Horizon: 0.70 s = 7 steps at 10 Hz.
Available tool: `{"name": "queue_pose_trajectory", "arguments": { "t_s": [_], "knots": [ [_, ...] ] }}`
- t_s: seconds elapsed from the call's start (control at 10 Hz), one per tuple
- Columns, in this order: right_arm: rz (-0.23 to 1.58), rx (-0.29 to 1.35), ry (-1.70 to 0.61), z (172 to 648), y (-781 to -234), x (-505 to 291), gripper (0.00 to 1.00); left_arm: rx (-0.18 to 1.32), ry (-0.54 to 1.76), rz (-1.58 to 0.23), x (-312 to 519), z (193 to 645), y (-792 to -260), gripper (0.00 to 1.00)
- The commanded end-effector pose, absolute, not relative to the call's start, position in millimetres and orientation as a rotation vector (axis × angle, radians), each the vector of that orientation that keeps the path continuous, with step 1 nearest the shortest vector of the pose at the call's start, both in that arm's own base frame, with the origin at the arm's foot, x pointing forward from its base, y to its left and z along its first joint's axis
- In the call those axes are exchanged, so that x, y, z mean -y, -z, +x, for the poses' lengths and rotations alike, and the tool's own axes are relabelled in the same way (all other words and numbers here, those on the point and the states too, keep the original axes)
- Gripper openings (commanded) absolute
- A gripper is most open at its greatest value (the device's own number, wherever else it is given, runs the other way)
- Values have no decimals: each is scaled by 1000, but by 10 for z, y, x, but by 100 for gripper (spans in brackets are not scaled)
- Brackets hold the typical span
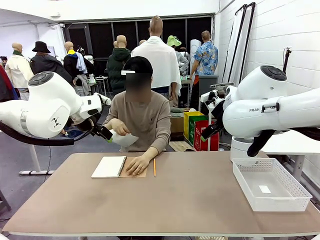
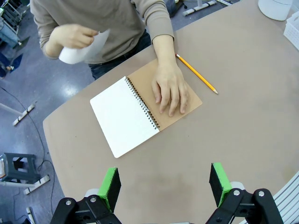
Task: Sort the paper based on its condition.
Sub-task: If a person hands you a paper, place it in the Organizing basket , and if it's crumpled, put it in the Trash can.
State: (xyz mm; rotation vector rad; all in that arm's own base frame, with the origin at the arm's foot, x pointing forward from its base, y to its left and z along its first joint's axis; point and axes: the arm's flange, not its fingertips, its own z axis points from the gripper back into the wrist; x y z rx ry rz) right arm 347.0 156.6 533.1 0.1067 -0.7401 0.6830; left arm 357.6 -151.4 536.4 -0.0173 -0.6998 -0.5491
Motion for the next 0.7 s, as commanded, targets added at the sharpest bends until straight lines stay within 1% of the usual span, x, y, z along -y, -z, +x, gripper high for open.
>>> {"name": "queue_pose_trajectory", "arguments": {
  "t_s": [0.0, 0.6],
  "knots": [
    [108, 743, -681, 3477, -5329, -1568, 100, 700, 554, -17, 1516, 3575, -5367, 100],
    [108, 743, -681, 3477, -5329, -1568, 100, 700, 554, -17, 1516, 3575, -5367, 100]
  ]
}}
